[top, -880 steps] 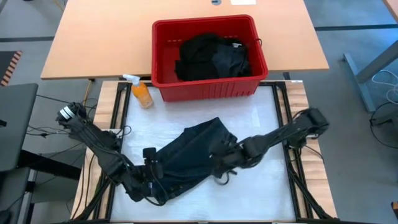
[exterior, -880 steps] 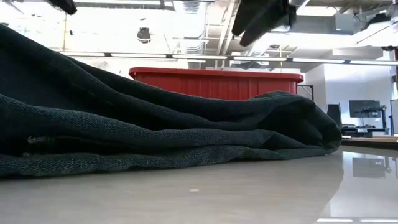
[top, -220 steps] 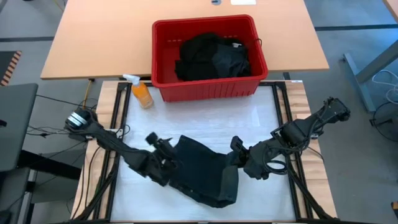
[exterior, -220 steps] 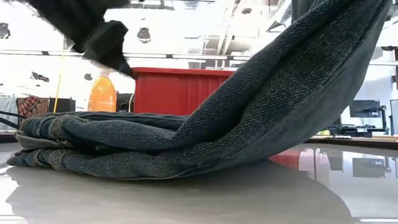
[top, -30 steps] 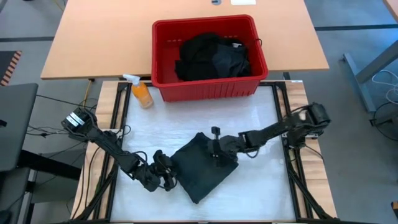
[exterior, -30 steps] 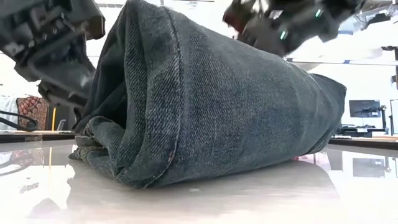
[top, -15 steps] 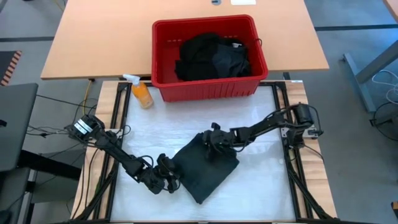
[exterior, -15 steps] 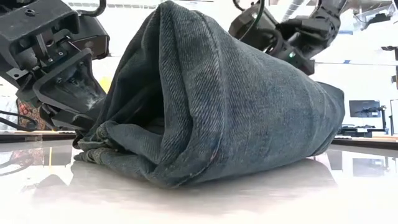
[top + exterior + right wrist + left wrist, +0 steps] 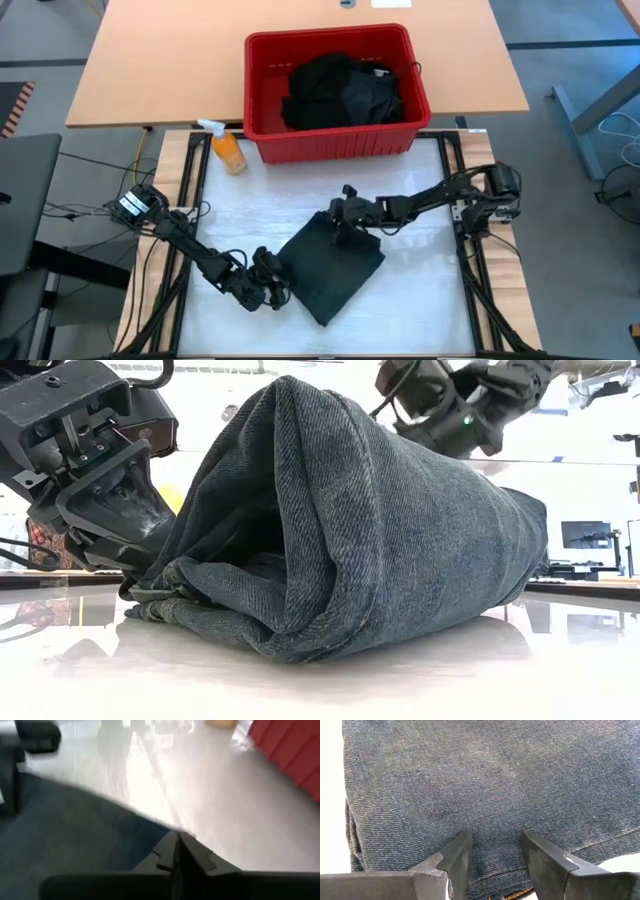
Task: Fold Laundry from Bin
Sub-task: Fold the dark blue pants
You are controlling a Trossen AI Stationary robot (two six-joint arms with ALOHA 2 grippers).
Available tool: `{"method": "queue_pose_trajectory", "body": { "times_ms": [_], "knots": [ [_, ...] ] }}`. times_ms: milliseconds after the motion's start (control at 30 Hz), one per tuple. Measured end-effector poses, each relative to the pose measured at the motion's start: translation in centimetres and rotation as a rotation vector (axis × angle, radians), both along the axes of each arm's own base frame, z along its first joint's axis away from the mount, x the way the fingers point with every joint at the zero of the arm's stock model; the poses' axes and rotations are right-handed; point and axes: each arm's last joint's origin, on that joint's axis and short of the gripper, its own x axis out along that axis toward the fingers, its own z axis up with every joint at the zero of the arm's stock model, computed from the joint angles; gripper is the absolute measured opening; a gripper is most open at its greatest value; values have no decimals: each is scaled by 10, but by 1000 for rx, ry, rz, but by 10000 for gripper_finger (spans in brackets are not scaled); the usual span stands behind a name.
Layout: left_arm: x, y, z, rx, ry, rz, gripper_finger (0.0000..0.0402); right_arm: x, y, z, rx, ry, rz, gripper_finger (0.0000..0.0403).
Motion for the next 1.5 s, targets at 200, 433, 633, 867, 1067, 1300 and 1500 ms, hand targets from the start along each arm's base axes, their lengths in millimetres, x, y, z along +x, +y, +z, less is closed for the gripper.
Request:
{"method": "queue_pose_trajectory", "body": {
  "times_ms": [200, 433, 633, 867, 1067, 1300, 1500],
  "knots": [
    [0, 0, 0, 0, -2, 4, 164, -3, -12, 7, 98, -29, -58, 142],
    [0, 0, 0, -1, -5, 5, 164, 1, -28, -6, 340, 5, -21, 258],
    [0, 0, 0, 0, -6, 6, 164, -1, -34, -8, 385, 28, -45, 282],
    [0, 0, 0, 0, -7, 6, 164, -1, -33, -8, 391, 30, -35, 229],
    [0, 0, 0, 0, -7, 6, 164, -1, -29, -8, 392, 32, -27, 142],
    [0, 0, 0, 0, -8, 7, 164, -1, -26, -8, 378, 30, -33, 24],
    [0, 0, 0, -3, -7, 6, 164, -2, -30, -9, 338, 36, -108, 23]
  ]
}}
